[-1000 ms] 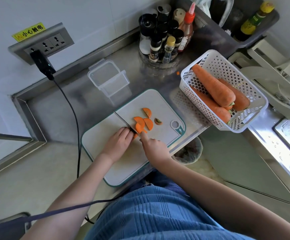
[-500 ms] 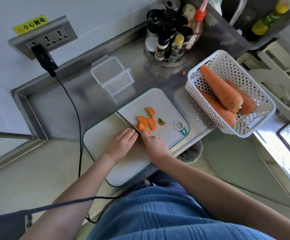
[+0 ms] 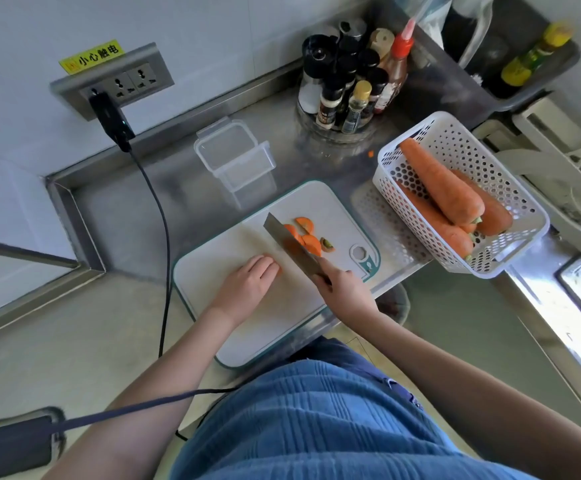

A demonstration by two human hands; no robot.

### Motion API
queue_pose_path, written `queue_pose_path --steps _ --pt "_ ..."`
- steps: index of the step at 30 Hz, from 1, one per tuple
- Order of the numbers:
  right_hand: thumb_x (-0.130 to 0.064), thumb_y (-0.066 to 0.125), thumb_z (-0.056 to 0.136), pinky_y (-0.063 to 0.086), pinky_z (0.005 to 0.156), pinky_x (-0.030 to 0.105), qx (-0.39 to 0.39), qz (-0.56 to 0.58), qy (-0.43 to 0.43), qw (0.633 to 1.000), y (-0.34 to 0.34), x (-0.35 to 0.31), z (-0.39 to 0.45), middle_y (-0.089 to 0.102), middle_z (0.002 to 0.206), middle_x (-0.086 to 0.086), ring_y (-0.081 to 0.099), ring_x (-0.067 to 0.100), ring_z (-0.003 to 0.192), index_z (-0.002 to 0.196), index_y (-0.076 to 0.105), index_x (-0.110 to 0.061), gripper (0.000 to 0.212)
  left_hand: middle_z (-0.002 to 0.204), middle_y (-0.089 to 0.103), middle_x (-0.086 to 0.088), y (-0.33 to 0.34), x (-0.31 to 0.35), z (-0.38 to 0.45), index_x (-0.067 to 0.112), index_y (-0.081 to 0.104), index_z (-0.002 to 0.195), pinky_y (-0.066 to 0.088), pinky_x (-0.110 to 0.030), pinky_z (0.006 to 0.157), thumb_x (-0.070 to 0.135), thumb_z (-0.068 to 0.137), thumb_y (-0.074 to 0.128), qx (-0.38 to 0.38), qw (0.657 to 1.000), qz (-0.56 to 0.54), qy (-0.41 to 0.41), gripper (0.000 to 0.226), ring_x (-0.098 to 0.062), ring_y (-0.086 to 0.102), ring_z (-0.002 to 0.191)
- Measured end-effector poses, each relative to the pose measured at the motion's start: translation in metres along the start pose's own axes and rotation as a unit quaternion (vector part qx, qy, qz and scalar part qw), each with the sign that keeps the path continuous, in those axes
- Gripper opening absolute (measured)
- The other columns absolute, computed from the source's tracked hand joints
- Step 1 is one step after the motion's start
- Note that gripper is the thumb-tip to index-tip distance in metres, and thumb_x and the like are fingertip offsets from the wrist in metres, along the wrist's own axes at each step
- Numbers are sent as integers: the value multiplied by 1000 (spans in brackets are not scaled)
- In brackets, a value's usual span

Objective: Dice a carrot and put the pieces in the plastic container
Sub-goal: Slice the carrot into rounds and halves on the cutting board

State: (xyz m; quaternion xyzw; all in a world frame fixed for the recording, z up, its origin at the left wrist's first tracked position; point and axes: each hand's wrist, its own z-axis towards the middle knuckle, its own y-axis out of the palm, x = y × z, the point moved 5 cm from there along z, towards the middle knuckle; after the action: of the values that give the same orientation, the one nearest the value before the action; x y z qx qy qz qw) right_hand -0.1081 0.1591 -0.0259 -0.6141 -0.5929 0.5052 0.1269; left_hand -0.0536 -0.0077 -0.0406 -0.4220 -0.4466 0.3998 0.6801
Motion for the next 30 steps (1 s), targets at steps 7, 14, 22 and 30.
queue_pose_path --steps 7,14,22,30 --pt "-34 32 103 38 57 33 37 -97 -30 994 -12 -7 -8 58 76 16 59 37 72 132 42 -22 33 88 60 -9 0 -2 3 4 64 89 54 -35 63 1 71 76 -24 1000 -2 13 22 -21 48 88" --pt "-30 30 103 37 56 36 9 -27 -20 999 3 -32 -13 46 70 10 50 34 64 112 40 -12 22 84 59 -12 -2 1 5 2 62 85 53 -35 65 10 86 50 -10 1000 16 18 14 -24 48 85" --pt "-31 27 105 38 57 33 -26 -90 -42 995 15 -42 -12 53 76 15 57 33 70 120 35 -11 26 81 57 -9 -4 -1 4 3 63 85 49 -35 63 17 91 45 -12 1000 5 13 22 -22 46 85" --pt "-6 39 99 28 43 30 -33 -168 -58 983 29 -38 -6 39 61 1 45 28 56 124 28 -14 29 85 61 -12 -6 -1 2 1 66 91 54 -36 67 12 88 47 9 1000 -11 9 22 -23 49 89"
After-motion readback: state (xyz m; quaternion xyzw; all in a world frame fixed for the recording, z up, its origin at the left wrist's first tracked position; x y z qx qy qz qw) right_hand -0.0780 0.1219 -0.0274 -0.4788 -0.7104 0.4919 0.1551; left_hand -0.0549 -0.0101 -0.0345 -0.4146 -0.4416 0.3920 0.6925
